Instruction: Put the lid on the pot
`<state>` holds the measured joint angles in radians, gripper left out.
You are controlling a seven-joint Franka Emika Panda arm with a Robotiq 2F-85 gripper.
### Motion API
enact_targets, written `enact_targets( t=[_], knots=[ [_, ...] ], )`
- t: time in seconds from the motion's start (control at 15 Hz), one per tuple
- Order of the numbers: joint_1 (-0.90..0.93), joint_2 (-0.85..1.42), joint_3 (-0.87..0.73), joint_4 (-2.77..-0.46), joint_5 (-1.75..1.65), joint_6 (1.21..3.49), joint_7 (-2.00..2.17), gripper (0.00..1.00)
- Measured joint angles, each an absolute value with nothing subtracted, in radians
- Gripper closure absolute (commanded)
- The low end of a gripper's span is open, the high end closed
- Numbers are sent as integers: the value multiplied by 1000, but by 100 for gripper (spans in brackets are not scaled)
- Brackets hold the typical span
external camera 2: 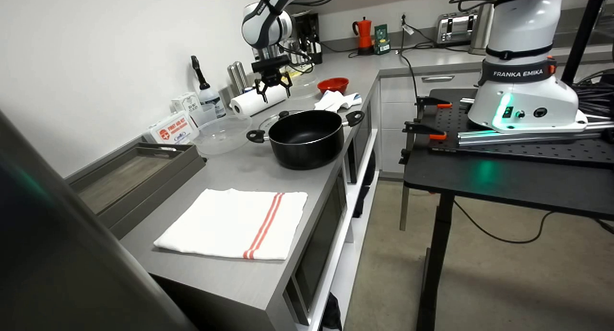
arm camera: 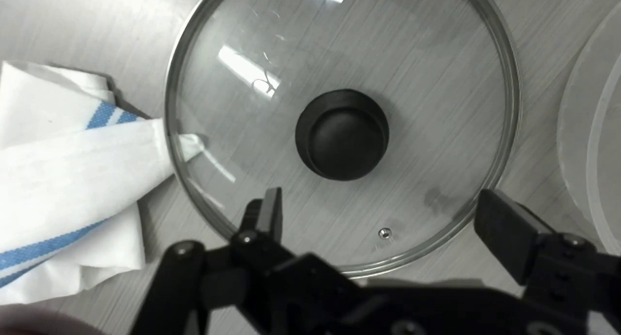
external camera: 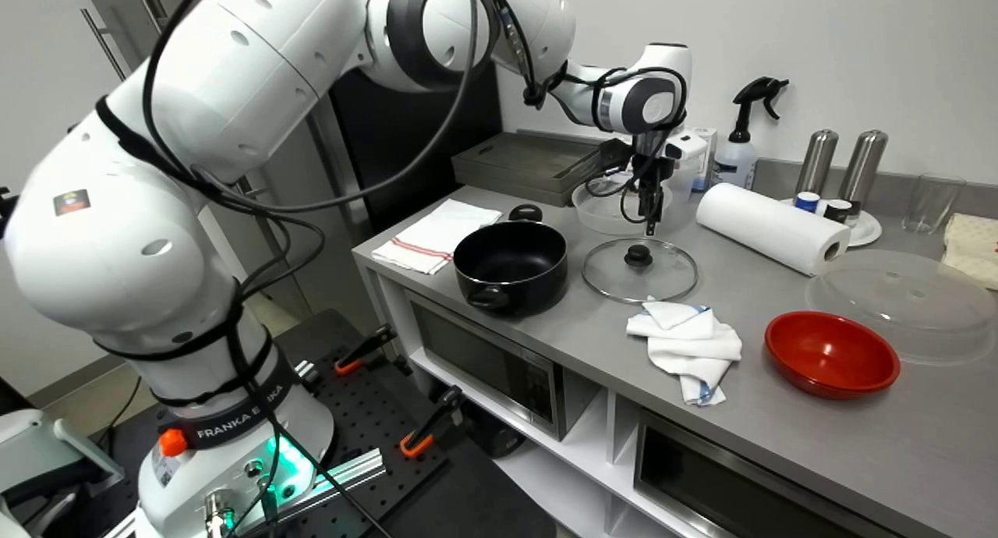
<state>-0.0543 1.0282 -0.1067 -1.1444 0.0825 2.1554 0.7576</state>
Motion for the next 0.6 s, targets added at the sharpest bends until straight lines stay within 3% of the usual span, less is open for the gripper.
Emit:
enact_targets(
  t=[0.6],
  knots=[
    [-67, 1152, -109, -986, 83, 2138, 805, 0]
  ],
)
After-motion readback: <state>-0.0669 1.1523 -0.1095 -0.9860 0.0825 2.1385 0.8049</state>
